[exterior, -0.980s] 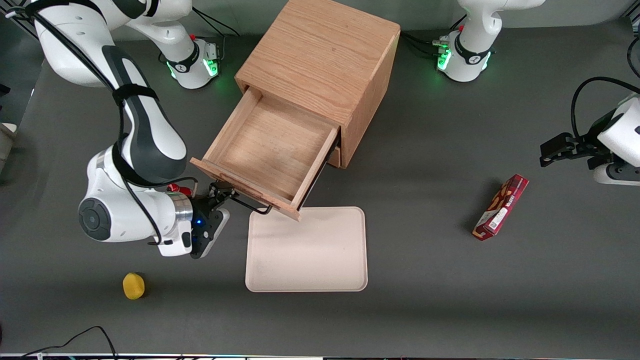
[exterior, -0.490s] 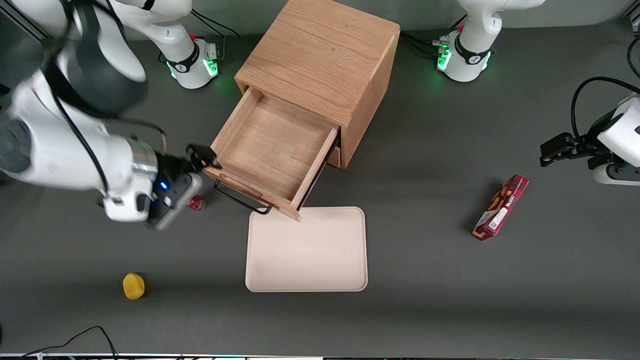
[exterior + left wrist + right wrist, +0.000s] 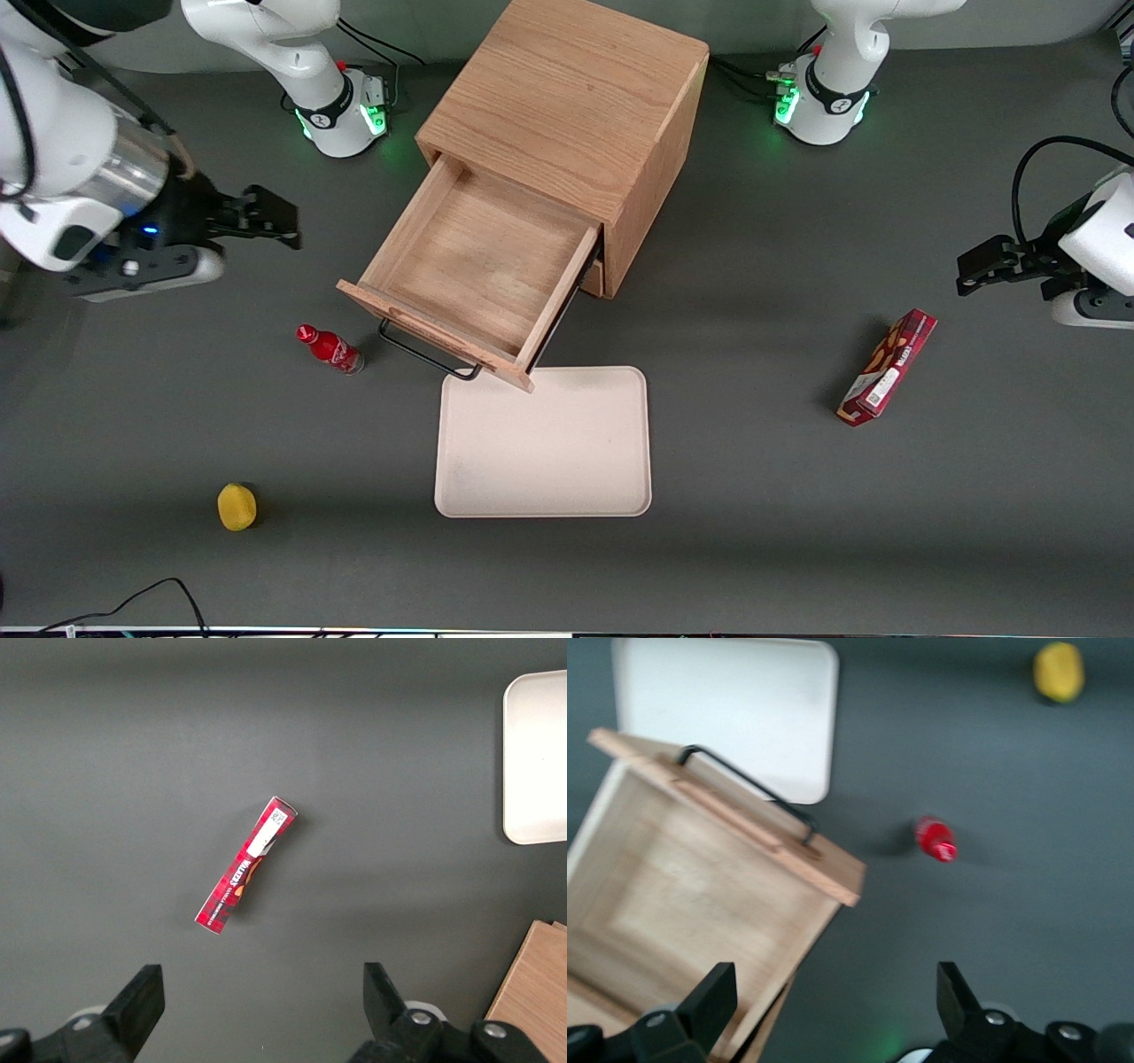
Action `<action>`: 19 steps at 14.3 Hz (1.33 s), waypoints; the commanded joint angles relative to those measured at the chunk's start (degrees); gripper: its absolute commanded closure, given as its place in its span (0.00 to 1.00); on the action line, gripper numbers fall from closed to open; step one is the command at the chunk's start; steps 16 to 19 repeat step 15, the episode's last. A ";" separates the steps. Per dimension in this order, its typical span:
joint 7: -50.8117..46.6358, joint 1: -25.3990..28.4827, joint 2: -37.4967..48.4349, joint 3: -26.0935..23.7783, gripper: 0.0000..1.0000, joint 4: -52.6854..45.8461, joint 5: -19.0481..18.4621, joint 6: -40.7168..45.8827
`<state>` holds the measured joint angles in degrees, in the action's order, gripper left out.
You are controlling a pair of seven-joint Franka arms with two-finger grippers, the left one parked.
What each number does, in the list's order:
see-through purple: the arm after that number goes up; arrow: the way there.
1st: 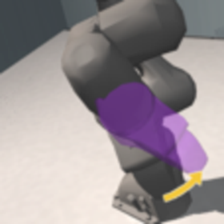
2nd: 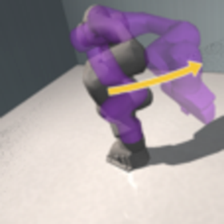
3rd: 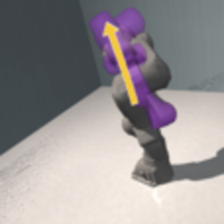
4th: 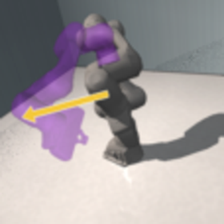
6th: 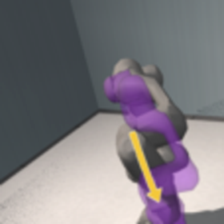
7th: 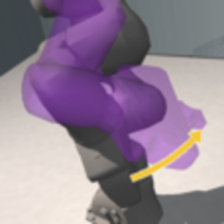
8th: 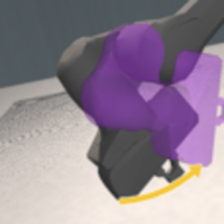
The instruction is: Open upper drawer
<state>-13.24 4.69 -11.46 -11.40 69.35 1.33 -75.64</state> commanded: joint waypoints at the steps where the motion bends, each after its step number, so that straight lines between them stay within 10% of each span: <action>1: -2.15 0.14 9.85 4.00 0.00 9.71 -1.42 0.23; 8: -1.09 0.23 32.90 10.60 0.00 46.29 -1.07 -20.85; 19: 2.60 0.58 28.00 12.54 0.00 36.31 0.43 -17.88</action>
